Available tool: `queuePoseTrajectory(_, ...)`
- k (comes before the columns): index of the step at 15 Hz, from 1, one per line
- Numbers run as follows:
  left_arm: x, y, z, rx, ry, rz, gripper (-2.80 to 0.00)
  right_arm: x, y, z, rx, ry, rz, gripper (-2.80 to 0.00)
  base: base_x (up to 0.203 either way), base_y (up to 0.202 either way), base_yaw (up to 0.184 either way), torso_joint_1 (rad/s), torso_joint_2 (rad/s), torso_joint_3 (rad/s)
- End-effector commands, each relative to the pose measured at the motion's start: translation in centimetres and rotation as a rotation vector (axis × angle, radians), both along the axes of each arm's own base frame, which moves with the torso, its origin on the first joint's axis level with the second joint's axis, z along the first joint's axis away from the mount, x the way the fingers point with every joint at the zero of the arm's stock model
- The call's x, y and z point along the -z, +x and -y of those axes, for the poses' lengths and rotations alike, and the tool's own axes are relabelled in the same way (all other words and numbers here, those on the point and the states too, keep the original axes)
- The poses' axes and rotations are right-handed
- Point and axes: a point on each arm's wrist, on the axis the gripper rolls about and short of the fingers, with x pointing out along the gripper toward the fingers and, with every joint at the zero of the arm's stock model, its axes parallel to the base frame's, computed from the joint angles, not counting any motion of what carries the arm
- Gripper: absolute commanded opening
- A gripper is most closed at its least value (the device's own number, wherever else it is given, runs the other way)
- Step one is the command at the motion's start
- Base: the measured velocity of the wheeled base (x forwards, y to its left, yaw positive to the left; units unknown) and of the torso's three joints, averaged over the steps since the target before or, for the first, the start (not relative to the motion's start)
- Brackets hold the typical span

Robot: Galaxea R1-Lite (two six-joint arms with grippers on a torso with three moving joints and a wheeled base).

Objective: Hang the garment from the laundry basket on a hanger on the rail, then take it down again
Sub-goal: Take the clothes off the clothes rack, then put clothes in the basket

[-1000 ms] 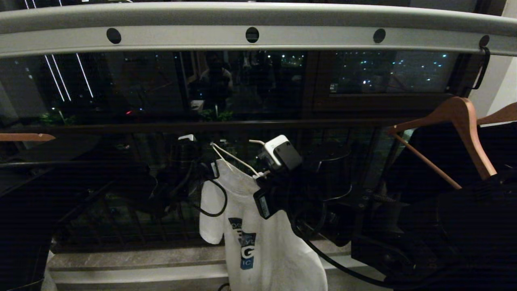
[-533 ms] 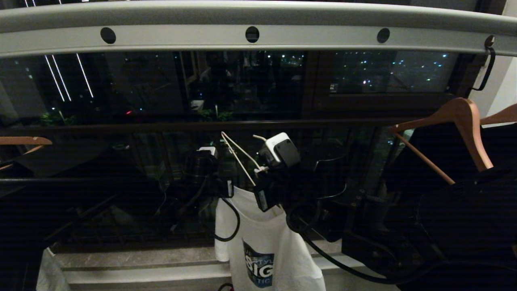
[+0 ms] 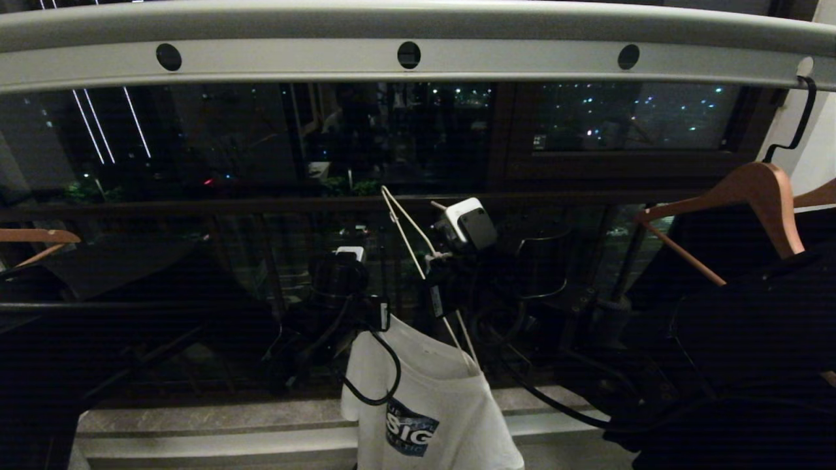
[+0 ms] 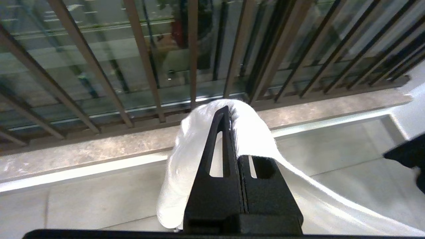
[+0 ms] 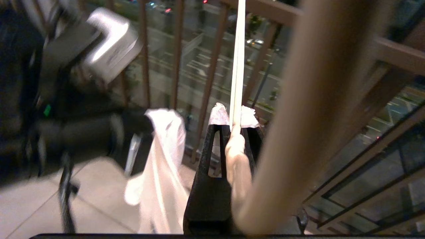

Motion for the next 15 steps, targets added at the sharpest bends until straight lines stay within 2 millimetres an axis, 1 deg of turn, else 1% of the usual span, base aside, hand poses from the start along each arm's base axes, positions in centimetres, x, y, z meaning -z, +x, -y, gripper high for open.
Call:
queuePoseTrajectory(1,1.8,0.2,0.7,0.003,0.026,-0.029,-2.80,-0.6,0.8,0.5,0.033,0.030,0.037,-2.80,0.000,0.000,0.000,0.000,0.00,0.000)
queuePoseTrajectory(4,4.4,0.5,1.5,0.003,0.072,-0.071,-2.80,-1.2,1.4,1.1,0.062,0.051,0.063,-2.80,0.000,0.000,0.000,0.000,0.00,0.000)
queuePoseTrajectory(5,5.2,0.5,1.7,-0.004,0.098,-0.082,-2.80,-1.8,1.7,1.3,0.088,0.072,0.087,-2.80,0.000,0.000,0.000,0.000,0.00,0.000)
queuePoseTrajectory(7,6.4,0.3,2.3,0.000,0.128,-0.097,-2.80,-1.9,1.9,1.3,0.109,0.086,0.105,-2.80,0.000,0.000,0.000,0.000,0.00,0.000)
queuePoseTrajectory(9,6.8,0.2,2.7,0.011,0.136,-0.104,-2.80,-1.7,2.1,1.3,0.112,0.083,0.101,-2.80,0.000,0.000,0.000,0.000,0.00,0.000)
queuePoseTrajectory(12,7.2,0.8,3.5,0.006,0.153,-0.084,-2.80,-1.4,2.4,1.4,0.117,0.077,0.098,-2.80,0.000,0.000,0.000,0.000,0.00,0.000)
queuePoseTrajectory(15,7.5,1.0,4.2,0.041,0.205,-0.068,-2.80,-1.4,2.7,1.8,0.130,0.077,0.101,-2.80,0.000,0.000,0.000,0.000,0.00,0.000)
